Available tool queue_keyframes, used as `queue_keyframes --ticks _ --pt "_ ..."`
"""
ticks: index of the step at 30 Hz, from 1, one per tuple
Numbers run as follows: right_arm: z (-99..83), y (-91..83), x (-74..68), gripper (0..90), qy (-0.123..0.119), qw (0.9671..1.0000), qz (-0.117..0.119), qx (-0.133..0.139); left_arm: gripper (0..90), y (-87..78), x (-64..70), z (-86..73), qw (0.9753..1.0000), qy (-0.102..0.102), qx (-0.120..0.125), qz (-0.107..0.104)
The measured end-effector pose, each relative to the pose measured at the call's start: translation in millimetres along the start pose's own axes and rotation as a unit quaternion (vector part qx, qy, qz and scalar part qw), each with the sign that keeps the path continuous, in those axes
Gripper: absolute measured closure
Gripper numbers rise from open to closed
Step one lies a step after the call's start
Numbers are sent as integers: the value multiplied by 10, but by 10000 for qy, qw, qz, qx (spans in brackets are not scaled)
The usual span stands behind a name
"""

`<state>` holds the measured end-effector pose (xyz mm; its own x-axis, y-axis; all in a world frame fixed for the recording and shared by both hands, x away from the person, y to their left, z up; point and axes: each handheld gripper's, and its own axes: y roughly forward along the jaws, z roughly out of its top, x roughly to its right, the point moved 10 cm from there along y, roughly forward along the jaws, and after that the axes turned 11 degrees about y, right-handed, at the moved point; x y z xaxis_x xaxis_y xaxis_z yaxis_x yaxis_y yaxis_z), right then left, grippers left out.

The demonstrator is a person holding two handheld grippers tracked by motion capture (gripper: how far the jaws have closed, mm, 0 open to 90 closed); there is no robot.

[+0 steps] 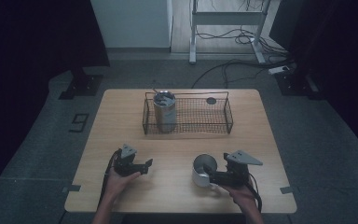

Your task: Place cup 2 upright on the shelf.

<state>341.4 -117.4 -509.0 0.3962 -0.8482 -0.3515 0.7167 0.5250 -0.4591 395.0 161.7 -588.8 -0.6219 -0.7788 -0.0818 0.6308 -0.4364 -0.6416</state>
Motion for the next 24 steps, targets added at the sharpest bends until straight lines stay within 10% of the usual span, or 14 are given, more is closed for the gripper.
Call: queue_keyframes --ticks 24 --pt "-181 246 -139 11 -408 9978 -203 -482 133 5 5 -89 9998 -107 -168 16"
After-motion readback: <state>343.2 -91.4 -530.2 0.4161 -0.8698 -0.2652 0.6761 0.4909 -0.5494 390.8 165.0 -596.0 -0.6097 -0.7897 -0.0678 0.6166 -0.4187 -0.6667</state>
